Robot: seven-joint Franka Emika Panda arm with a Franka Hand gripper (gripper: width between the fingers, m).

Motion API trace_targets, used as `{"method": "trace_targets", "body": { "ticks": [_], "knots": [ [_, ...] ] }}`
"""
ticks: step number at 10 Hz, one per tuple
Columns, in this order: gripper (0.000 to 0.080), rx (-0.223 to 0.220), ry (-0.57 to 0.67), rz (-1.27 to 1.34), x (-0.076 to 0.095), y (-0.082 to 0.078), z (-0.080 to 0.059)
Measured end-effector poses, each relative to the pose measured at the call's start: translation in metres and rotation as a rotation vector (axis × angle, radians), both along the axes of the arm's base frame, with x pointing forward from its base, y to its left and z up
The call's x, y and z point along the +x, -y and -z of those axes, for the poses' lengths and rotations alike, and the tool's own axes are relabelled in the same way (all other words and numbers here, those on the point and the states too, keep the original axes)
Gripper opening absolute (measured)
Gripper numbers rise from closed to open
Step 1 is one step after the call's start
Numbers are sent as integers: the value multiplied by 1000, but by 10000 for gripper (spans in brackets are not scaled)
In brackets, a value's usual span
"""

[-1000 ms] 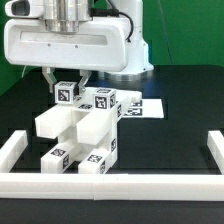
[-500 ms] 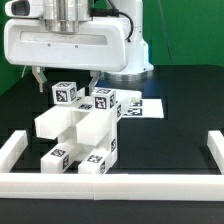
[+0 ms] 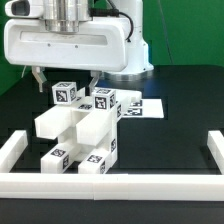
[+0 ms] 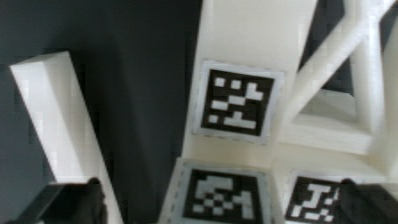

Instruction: Assemble chair

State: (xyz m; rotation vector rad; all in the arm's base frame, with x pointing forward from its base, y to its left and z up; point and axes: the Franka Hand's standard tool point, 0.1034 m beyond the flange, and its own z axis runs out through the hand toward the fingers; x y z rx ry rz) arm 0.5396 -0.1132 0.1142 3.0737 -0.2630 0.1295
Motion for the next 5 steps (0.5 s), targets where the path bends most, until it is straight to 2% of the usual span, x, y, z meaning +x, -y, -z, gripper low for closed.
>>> {"method": "trace_targets", "body": {
  "ticks": [1, 3, 5],
  "knots": [
    [649, 1, 0, 1, 0, 0, 0],
    [649, 48, -2, 11, -3, 6, -19],
    [649, 60, 13, 19, -4, 7, -26]
  ]
}}
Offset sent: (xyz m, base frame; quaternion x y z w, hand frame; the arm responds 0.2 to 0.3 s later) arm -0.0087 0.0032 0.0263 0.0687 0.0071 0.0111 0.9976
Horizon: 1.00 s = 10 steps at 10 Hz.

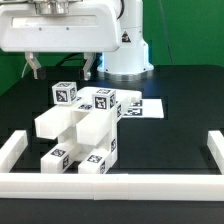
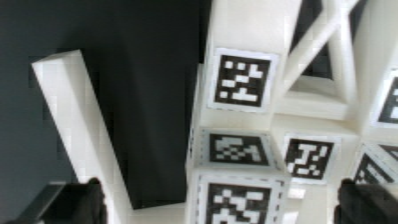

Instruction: Assemble chair

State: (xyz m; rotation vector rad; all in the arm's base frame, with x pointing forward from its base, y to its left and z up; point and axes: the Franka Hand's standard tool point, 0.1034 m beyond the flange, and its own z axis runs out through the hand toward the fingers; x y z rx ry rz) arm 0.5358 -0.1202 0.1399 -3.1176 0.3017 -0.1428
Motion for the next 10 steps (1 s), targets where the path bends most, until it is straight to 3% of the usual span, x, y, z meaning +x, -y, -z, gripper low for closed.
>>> {"method": "trace_targets", "body": {
  "ticks": [6, 10],
  "knots": [
    [649, -6, -8, 2, -1, 1, 5],
    [639, -39, 4, 28, 8, 3, 14]
  ]
}}
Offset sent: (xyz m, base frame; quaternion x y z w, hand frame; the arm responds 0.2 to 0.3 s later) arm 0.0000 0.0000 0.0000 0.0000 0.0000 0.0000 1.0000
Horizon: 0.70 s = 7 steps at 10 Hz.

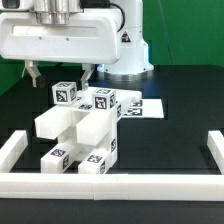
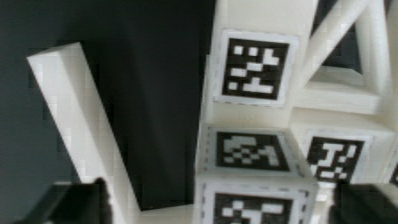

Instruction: Assemble chair

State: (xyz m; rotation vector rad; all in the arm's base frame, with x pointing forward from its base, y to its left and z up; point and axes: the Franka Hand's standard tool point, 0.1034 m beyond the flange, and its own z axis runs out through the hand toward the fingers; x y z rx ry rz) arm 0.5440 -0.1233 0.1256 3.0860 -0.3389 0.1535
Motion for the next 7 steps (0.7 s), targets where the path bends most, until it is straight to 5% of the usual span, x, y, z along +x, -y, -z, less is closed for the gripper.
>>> {"method": "trace_targets", "body": {
  "ticks": [1, 2, 3, 7],
  "knots": [
    [479, 0, 0, 0, 0, 0, 0],
    [479, 0, 0, 0, 0, 0, 0],
    [278, -1, 0, 0, 0, 0, 0],
    [280, 1, 1, 24, 0, 0, 0]
  ]
}}
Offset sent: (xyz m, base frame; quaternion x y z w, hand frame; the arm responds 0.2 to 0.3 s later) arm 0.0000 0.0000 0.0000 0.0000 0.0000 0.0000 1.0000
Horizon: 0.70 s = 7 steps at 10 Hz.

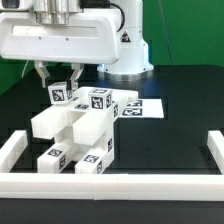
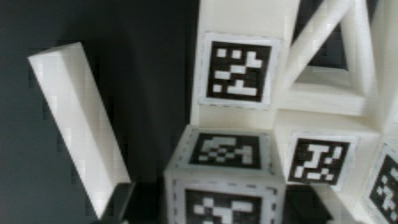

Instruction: Assemble chair

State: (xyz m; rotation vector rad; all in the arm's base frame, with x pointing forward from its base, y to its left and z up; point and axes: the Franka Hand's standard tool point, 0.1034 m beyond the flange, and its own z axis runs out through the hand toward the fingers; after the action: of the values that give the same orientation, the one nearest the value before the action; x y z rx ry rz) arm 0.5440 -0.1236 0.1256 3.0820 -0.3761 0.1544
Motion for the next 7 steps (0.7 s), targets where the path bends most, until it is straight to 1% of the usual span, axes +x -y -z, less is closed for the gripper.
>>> {"method": "trace_targets", "body": {
  "ticks": [1, 4, 6, 7],
  "knots": [
    [280, 3, 1, 25, 0, 0, 0],
    [281, 20, 9, 207, 0, 0, 0],
    [281, 39, 26, 470, 6, -5, 0],
    [281, 61, 35, 615, 7, -4, 0]
  ]
}}
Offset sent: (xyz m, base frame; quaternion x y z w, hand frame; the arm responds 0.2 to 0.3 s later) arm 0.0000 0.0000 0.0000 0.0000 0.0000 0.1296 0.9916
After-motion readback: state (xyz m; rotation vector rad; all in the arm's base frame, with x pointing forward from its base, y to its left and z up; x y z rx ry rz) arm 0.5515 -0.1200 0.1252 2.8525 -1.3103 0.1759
